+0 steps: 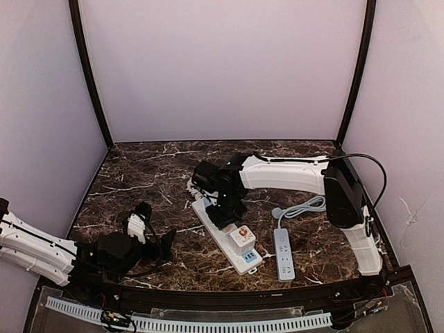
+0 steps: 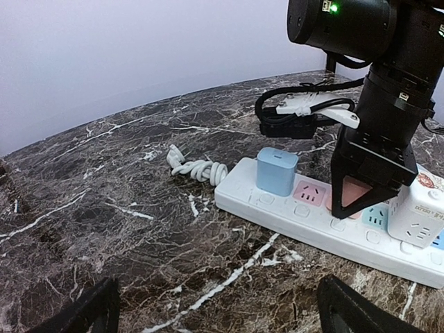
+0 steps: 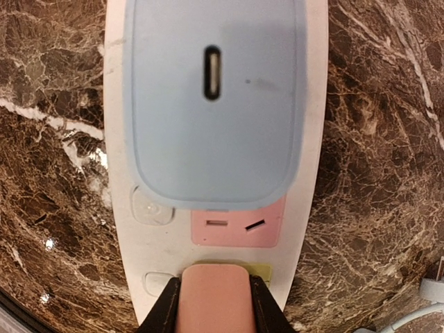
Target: Insert the plug
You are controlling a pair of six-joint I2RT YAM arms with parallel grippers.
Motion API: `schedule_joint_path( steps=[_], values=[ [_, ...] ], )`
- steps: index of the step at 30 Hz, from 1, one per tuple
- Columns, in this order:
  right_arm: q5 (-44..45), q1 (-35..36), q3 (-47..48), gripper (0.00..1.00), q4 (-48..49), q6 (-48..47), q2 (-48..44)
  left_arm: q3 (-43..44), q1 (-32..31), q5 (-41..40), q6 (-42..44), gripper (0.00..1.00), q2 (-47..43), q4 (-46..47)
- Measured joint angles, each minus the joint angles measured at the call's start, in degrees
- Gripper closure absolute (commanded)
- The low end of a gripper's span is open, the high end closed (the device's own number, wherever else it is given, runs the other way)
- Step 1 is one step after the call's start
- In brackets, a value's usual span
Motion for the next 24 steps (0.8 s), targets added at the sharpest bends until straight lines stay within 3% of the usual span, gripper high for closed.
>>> schedule_joint_path(
  steps=[4, 10, 18, 24],
  values=[
    [-0.98, 0.00, 0.11, 0.42, 0.42, 0.33, -0.22, 0.00, 0.00, 0.11, 0.00, 0.01, 0.00, 0.00],
    [-3.23, 0.07, 1.29, 0.39, -1.62, 0.04, -0.26, -0.07, 0.00, 0.13, 0.00, 0.01, -0.26, -0.15],
    [-1.64, 0.07, 4.39, 0.45, -5.18, 0.48, -0.26, -0.24, 0.00, 0.24, -0.02, 0.01, -0.59, -0.17],
    [-0.46, 0.07, 4.59, 0.70, -6.01, 0.68, -0.26, -0.26, 0.00, 0.44, -0.02, 0.01, -0.59, -0.20]
  ],
)
